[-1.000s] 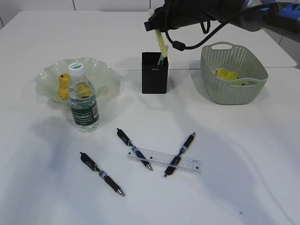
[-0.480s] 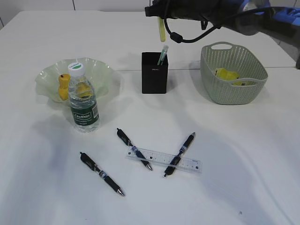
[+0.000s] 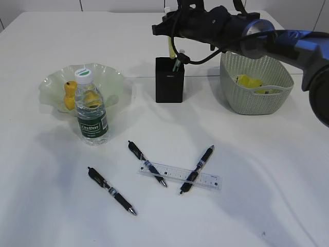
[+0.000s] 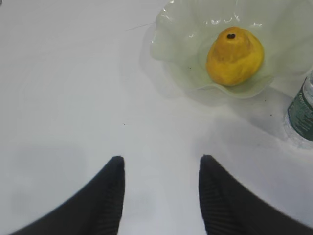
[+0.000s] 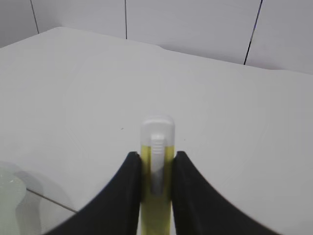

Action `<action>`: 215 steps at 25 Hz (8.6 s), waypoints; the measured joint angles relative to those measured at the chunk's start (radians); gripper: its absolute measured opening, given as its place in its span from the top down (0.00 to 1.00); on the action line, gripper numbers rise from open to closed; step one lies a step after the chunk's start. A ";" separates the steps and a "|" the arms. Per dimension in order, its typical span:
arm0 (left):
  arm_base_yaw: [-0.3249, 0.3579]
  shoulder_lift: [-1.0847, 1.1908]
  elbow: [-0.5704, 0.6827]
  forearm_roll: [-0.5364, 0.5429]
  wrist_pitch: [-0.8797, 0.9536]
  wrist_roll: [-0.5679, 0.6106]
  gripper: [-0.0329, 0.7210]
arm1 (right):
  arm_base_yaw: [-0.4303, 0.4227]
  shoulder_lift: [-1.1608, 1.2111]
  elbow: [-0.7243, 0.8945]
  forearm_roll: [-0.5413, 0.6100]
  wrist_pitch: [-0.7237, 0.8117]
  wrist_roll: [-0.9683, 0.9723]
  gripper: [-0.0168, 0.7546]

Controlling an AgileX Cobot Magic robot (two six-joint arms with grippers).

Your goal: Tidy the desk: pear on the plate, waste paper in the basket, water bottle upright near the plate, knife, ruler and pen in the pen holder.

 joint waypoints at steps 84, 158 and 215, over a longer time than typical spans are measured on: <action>0.000 0.020 0.000 0.019 -0.002 0.000 0.49 | 0.001 0.103 0.000 0.087 -0.005 -0.031 0.75; 0.000 0.020 0.000 0.019 -0.074 0.000 0.49 | -0.061 -0.153 -0.038 -0.642 0.834 0.534 0.64; 0.000 -0.004 0.000 -0.081 0.100 0.000 0.49 | 0.065 -0.573 0.494 -0.606 1.185 0.305 0.64</action>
